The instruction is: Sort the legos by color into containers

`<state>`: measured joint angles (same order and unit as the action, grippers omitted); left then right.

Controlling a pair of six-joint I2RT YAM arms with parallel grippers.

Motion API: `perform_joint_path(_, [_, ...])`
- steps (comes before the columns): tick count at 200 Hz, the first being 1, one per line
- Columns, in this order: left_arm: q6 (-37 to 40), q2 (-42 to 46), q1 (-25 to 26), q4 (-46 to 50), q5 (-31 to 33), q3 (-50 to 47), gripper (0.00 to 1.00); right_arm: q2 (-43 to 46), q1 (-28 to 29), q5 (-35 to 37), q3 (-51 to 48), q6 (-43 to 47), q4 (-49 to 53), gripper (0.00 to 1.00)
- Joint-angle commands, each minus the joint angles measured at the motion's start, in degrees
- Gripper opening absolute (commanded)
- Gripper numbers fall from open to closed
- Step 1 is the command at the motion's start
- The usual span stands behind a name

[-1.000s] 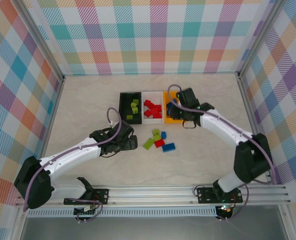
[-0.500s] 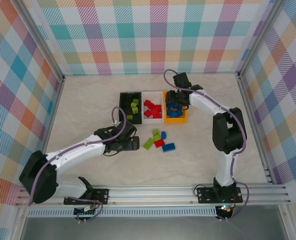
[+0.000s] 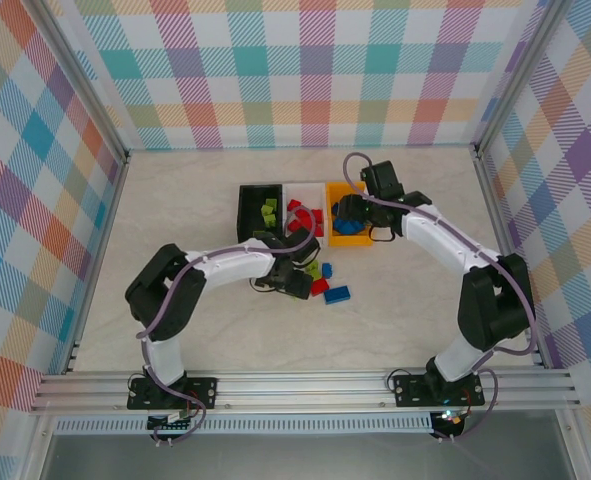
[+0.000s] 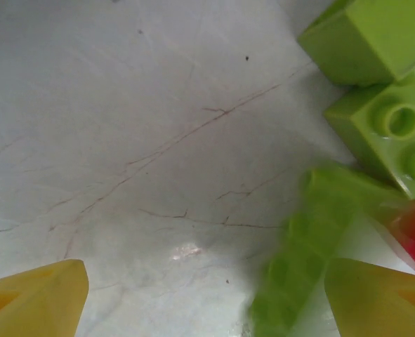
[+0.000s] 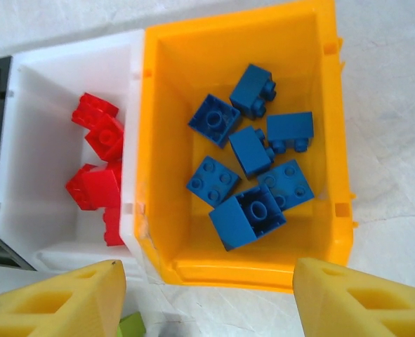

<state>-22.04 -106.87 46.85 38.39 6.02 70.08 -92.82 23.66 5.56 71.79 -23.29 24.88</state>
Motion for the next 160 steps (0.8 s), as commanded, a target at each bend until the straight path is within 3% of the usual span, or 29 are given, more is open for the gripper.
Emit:
perform_joint_path(1, [2.26,-1.76,0.26,3.55,-1.93,1.77,0.84,1.28,0.08,0.51,-1.36,-0.75,-1.45,0.64])
perform_joint_path(48, [3.28,-4.66,1.14,4.64,-0.04,4.02,0.74,0.88,-0.11,0.19,-1.04,-0.8,-1.65,0.65])
perform_joint_path(77, [2.06,-2.95,1.05,6.0,6.9,3.97,0.72,0.79,-0.17,0.29,-1.04,-0.62,-1.63,0.64])
perform_joint_path(131, [-2.18,10.64,-0.82,-0.13,16.06,-4.81,0.96,0.8,-0.19,-0.38,-2.34,-0.75,-2.6,0.64])
perform_joint_path(160, [-3.87,13.39,-4.06,-5.58,17.11,-9.62,0.98,0.75,-0.19,-0.91,-3.03,-1.23,-3.17,0.64])
